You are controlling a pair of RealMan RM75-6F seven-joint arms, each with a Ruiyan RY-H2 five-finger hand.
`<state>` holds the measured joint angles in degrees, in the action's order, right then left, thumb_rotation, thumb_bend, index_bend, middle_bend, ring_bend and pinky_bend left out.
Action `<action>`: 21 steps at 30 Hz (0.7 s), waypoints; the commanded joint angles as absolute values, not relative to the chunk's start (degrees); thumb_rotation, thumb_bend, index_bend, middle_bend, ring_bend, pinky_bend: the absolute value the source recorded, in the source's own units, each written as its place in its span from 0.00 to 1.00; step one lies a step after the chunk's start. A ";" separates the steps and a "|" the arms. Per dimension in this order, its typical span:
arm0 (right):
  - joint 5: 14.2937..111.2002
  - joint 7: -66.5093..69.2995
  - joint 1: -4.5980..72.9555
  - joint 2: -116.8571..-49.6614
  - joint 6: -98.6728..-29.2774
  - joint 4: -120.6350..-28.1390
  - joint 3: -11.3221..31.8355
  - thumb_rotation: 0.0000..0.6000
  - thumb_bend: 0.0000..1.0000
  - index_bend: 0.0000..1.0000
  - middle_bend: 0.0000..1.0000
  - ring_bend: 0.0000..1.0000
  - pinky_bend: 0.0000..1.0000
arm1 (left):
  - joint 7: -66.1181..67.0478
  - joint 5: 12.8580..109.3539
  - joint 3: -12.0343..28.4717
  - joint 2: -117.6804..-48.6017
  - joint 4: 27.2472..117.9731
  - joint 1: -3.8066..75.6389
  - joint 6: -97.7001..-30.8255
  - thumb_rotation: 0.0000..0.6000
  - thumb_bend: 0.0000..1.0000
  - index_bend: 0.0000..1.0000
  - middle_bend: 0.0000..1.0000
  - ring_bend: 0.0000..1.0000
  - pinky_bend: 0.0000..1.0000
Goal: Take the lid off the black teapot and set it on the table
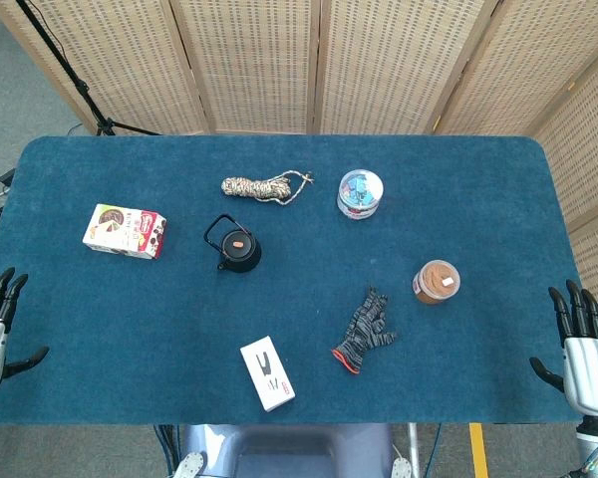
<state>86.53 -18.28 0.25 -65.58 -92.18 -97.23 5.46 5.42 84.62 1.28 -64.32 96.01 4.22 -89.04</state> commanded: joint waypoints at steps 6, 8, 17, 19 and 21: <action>86.65 -17.55 0.29 -65.21 -91.91 -97.64 5.27 1.00 0.00 0.00 0.00 0.00 0.00 | 4.45 83.68 1.56 -63.31 96.66 4.31 -87.55 1.00 0.09 0.00 0.00 0.00 0.00; 86.73 -17.28 0.22 -65.04 -92.00 -97.78 5.24 1.00 0.00 0.00 0.00 0.00 0.00 | 3.34 84.05 1.48 -62.78 97.18 4.60 -86.82 1.00 0.09 0.00 0.00 0.00 0.00; 85.19 -15.65 0.23 -64.21 -91.74 -97.88 6.04 1.00 0.00 0.00 0.00 0.00 0.00 | 0.37 87.08 5.92 -59.47 99.01 13.62 -78.31 1.00 0.05 0.00 0.00 0.00 0.00; 84.84 -15.47 0.34 -64.15 -91.45 -97.89 6.15 1.00 0.00 0.00 0.00 0.00 0.00 | 1.54 85.46 7.54 -59.12 99.60 16.62 -74.48 1.00 0.05 0.00 0.00 0.00 0.00; 84.49 -15.19 0.46 -64.06 -91.05 -97.92 6.19 1.00 0.00 0.00 0.00 0.00 0.00 | 3.50 83.33 9.25 -59.48 99.98 19.46 -71.21 1.00 0.05 0.00 0.00 0.00 0.00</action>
